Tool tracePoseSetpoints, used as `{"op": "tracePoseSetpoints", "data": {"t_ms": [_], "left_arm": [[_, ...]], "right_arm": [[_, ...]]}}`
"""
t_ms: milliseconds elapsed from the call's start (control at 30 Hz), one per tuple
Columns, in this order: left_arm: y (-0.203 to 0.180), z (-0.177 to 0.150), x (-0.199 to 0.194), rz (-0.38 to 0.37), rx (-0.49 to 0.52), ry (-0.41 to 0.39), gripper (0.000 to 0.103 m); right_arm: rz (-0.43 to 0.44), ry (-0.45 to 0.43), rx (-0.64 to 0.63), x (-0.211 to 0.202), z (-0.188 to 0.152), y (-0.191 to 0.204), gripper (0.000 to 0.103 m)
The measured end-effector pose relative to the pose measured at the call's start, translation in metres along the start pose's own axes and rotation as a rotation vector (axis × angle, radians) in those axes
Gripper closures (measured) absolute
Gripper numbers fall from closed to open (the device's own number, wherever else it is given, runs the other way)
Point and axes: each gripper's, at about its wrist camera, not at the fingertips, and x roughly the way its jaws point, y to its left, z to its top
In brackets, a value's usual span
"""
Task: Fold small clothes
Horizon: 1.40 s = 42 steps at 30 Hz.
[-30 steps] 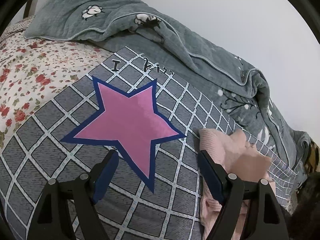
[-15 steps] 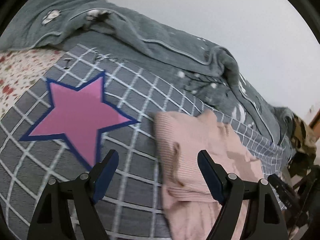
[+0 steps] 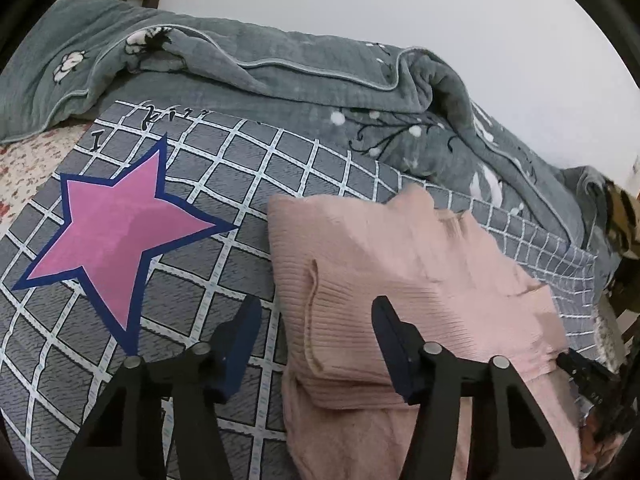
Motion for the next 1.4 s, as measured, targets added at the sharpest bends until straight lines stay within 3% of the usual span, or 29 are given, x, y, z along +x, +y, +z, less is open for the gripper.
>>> {"op": "tracePoseSetpoints", "data": {"t_ms": [100,300,400,500,800,867,933,1133,1400], "left_arm": [[0.002,0.0,0.001,0.005,-0.001,-0.004,0.052],[0.005,0.0,0.001,-0.01,-0.019,-0.006,0.059],[0.004,-0.001,0.0,-0.015,-0.011,-0.011,0.067],[0.004,-0.001,-0.001,-0.02,-0.008,-0.014,0.072],[0.002,-0.001,0.0,-0.031,-0.002,-0.016,0.074],[0.002,0.0,0.001,-0.035,-0.005,-0.02,0.074],[0.001,0.001,0.002,-0.037,-0.01,-0.016,0.074],[-0.004,-0.001,0.011,-0.029,0.004,0.006,0.074],[-0.005,-0.001,0.01,-0.02,0.014,-0.007,0.074]], "right_arm": [[0.028,0.018,0.027,0.005,0.0,-0.005,0.061],[0.004,0.029,0.007,0.015,0.007,0.0,0.062],[-0.008,0.0,0.007,0.012,0.006,0.0,0.081],[0.011,-0.026,0.021,0.007,0.006,-0.004,0.083],[0.105,-0.094,0.077,-0.01,0.004,-0.016,0.083],[0.135,-0.121,0.086,-0.016,0.004,-0.019,0.079],[0.143,-0.135,0.089,-0.018,0.005,-0.019,0.068],[0.051,-0.047,0.079,0.001,0.008,-0.013,0.067],[0.053,-0.001,0.136,0.01,0.006,-0.025,0.067]]}}
